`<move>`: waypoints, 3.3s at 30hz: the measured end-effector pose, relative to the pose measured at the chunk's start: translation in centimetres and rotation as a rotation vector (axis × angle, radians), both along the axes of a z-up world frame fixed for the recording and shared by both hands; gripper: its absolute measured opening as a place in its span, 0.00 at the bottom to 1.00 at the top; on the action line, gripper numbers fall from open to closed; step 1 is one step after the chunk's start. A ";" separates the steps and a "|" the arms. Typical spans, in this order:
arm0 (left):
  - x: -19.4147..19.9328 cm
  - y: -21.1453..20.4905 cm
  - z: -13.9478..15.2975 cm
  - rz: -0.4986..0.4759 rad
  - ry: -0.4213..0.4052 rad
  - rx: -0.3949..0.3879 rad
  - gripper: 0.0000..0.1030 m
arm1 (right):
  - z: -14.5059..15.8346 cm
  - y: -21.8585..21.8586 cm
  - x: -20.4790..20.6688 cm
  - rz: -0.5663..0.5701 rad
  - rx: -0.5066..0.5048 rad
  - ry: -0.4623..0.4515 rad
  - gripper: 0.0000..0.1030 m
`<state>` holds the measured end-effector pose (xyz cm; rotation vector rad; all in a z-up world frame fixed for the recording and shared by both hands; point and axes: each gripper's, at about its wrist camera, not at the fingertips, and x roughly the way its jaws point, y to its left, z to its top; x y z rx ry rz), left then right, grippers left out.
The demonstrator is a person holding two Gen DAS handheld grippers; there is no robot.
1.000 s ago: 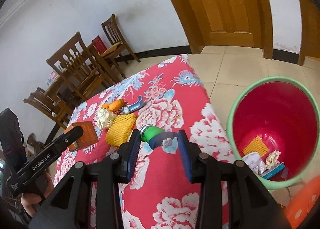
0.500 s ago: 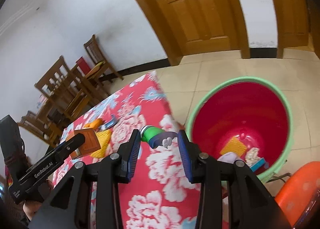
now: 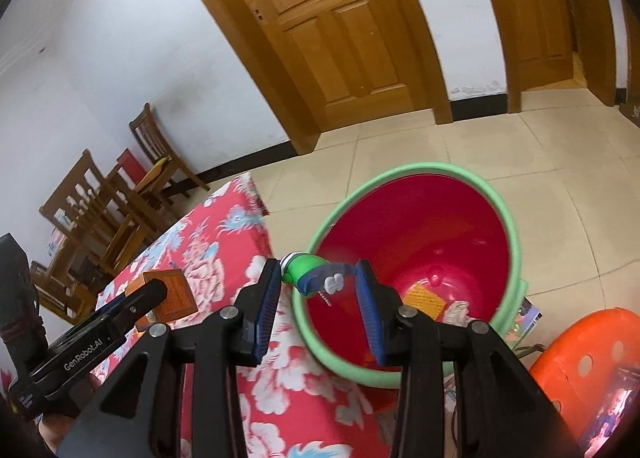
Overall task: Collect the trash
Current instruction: 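Carry the orange box and green toy over the bucket and open both grippers, then move both open grippers back toward the crumpled paper and yellow net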
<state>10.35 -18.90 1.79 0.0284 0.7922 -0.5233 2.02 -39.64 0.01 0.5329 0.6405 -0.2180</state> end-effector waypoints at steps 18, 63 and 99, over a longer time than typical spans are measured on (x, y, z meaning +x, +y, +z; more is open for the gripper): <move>0.3 -7.2 -2.9 -0.106 0.038 0.058 0.52 | -3.6 -4.9 -0.8 -0.144 0.027 0.070 0.40; 1.4 -11.6 -5.2 -0.198 0.071 0.095 0.58 | -4.8 -6.6 -1.3 -0.225 0.074 0.093 0.41; 1.8 1.5 -2.2 0.057 0.041 0.060 0.58 | -1.1 0.9 0.5 -0.034 0.056 0.052 0.61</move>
